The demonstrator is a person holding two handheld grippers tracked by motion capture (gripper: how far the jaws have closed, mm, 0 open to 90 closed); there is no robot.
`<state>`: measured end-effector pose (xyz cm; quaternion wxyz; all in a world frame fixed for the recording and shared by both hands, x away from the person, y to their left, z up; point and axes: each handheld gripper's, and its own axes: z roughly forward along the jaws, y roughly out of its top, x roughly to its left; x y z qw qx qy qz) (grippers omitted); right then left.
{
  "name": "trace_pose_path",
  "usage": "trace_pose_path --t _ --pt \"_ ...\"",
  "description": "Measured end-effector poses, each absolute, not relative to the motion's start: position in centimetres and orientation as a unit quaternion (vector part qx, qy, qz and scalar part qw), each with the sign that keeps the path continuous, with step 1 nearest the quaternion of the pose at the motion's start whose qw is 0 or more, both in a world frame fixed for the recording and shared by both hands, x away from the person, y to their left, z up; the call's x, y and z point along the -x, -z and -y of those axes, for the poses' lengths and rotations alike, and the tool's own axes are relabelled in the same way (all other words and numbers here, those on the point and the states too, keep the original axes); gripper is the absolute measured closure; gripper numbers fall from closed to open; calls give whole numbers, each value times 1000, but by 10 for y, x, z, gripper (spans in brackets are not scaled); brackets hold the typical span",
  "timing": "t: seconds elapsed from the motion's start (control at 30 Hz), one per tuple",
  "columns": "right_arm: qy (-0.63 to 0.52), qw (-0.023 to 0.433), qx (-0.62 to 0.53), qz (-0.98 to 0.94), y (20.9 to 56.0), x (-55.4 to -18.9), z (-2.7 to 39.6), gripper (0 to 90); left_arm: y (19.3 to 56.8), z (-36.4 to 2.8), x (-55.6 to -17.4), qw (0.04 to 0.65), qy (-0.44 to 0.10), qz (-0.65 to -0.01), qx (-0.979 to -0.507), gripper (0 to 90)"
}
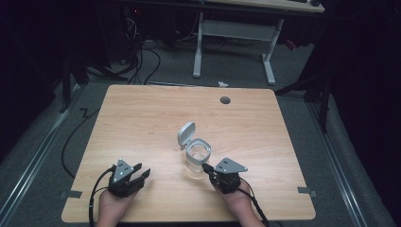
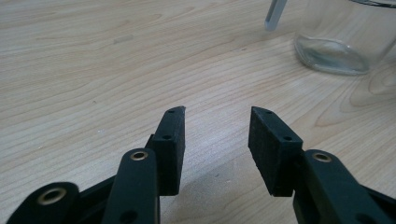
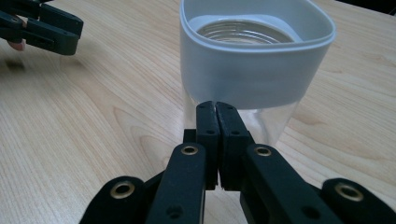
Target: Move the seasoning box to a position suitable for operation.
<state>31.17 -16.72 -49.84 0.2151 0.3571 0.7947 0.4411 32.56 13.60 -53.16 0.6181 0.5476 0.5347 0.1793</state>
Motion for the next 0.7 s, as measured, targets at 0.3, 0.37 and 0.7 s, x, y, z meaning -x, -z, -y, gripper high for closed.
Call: trace_pose_path --t 0.3,0.37,0.7 --pt "-428 244 -413 -766 500 -341 197 900 529 -137 -328 616 -197 -549 -530 623" --pt "-428 245 -417 -764 499 -351 195 900 530 -137 -329 613 -199 -553 -528 631" --pt "-432 245 -419 -760 495 -375 188 900 532 -137 -327 613 -198 -543 -539 616"
